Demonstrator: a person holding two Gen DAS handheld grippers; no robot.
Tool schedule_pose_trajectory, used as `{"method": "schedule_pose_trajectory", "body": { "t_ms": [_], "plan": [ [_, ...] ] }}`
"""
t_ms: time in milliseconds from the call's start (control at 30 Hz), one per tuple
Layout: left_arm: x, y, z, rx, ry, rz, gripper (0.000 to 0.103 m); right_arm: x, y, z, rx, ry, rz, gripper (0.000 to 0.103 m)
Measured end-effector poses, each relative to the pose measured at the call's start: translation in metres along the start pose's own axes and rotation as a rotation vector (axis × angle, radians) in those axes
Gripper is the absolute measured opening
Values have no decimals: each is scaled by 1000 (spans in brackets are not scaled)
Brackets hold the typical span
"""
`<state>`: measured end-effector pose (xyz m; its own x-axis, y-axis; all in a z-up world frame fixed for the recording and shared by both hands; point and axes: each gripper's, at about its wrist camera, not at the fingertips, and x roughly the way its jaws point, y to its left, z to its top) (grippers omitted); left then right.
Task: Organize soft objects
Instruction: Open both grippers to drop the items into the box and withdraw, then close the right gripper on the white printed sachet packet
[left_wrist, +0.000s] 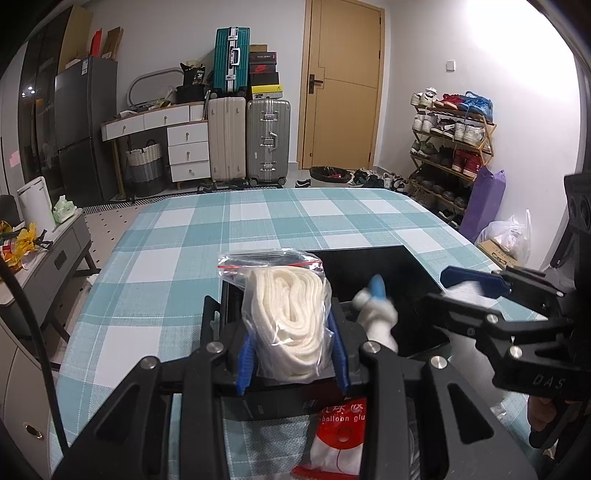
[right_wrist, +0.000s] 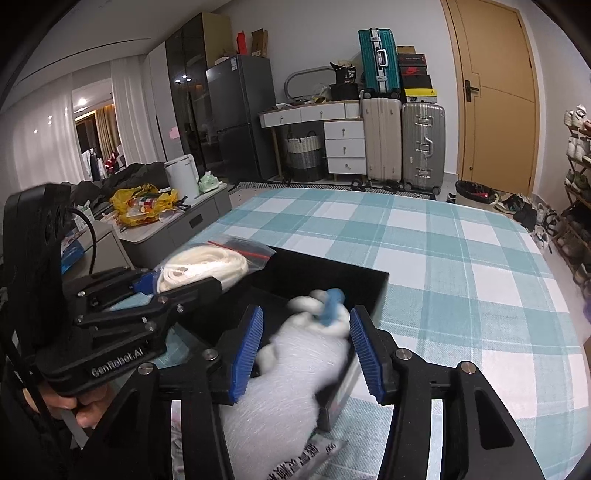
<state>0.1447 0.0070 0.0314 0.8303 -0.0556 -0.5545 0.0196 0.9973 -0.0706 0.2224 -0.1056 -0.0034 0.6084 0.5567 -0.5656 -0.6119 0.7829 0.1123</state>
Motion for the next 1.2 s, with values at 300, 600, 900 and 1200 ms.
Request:
{"method": "schedule_pose_trajectory", "body": {
  "t_ms": [300,600,900,1200],
  "plan": [
    [0,-5,-3,12,7,-5,37,-13,6,-16,-33,-13,-7,50],
    [-19,-9,-2,39,-14,28,89,-35,6,-21,-18,-47,-2,68],
    [-54,0,-13,19,-48,25,103,-63,9,-31,9,-74,3,88],
    [-81,3,-36,32,-34,37,103,-82,12,-46,32,-63,-29,102]
  ]
}}
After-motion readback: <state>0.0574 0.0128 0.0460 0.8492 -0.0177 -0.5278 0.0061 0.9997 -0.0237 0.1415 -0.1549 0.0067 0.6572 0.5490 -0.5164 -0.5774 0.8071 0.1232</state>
